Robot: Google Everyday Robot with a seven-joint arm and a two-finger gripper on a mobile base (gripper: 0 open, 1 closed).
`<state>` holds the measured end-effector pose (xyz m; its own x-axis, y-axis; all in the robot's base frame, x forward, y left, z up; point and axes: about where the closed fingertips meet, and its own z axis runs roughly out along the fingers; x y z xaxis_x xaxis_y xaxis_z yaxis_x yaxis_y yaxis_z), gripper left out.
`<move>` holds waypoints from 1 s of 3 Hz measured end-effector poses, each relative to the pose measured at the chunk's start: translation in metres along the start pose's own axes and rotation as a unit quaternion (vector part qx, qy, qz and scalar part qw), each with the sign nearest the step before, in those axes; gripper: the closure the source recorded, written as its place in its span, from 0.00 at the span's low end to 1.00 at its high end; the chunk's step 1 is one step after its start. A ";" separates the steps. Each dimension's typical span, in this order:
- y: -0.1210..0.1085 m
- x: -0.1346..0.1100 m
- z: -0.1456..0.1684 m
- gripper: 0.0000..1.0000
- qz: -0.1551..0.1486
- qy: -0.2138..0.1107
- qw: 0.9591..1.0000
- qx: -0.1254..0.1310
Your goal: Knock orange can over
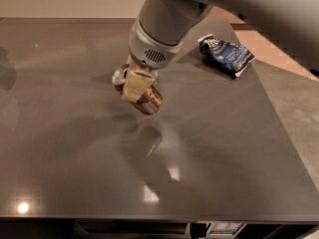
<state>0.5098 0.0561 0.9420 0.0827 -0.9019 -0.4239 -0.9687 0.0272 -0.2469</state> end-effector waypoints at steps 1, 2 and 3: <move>0.010 0.017 -0.003 1.00 -0.045 0.058 0.997 -0.019; 0.021 0.031 0.000 1.00 -0.086 0.099 0.990 -0.046; 0.028 0.045 0.006 0.83 -0.120 0.134 0.980 -0.080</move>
Offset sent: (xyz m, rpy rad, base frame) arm -0.0250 -0.0436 -0.0351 -0.3751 0.0495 0.2410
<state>0.4876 0.0188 0.9101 0.2696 -0.9553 -0.1210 -0.9549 -0.2490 -0.1620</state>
